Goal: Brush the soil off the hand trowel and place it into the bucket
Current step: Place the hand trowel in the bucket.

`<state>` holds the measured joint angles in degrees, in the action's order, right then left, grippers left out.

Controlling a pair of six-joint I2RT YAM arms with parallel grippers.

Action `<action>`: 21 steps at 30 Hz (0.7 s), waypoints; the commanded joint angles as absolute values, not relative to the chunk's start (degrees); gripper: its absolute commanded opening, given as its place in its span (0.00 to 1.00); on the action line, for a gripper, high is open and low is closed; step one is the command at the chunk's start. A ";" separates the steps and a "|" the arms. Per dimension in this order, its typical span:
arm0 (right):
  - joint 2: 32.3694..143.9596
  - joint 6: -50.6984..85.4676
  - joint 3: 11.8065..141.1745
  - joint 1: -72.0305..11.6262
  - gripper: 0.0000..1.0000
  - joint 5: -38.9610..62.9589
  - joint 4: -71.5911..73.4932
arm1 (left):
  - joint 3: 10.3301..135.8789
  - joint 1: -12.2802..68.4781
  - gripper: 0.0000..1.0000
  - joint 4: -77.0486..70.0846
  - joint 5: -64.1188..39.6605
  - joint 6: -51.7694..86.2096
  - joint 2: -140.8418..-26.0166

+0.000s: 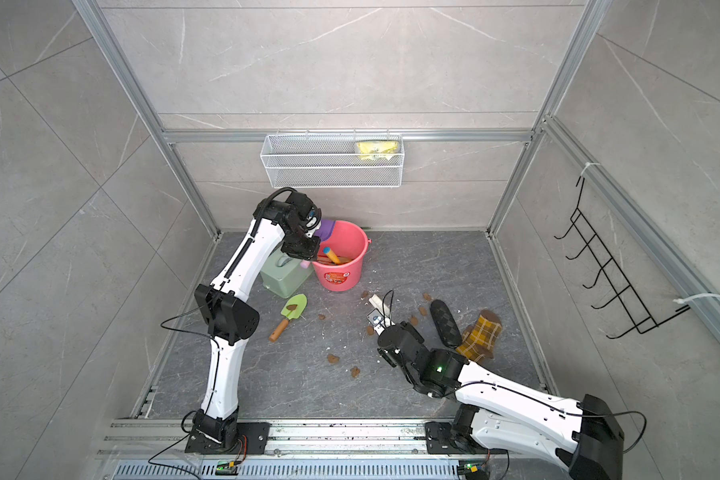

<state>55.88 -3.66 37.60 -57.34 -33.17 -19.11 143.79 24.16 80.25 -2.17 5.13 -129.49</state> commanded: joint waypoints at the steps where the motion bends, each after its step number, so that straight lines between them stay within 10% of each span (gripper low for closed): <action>1: 56.24 -2.21 38.76 -57.21 0.00 -33.24 -19.16 | 145.28 24.35 0.11 79.98 -3.42 3.21 -130.59; 21: 58.31 -2.33 38.50 -57.22 0.00 -33.23 -17.97 | 144.02 26.37 0.26 80.03 -1.63 -1.01 -131.05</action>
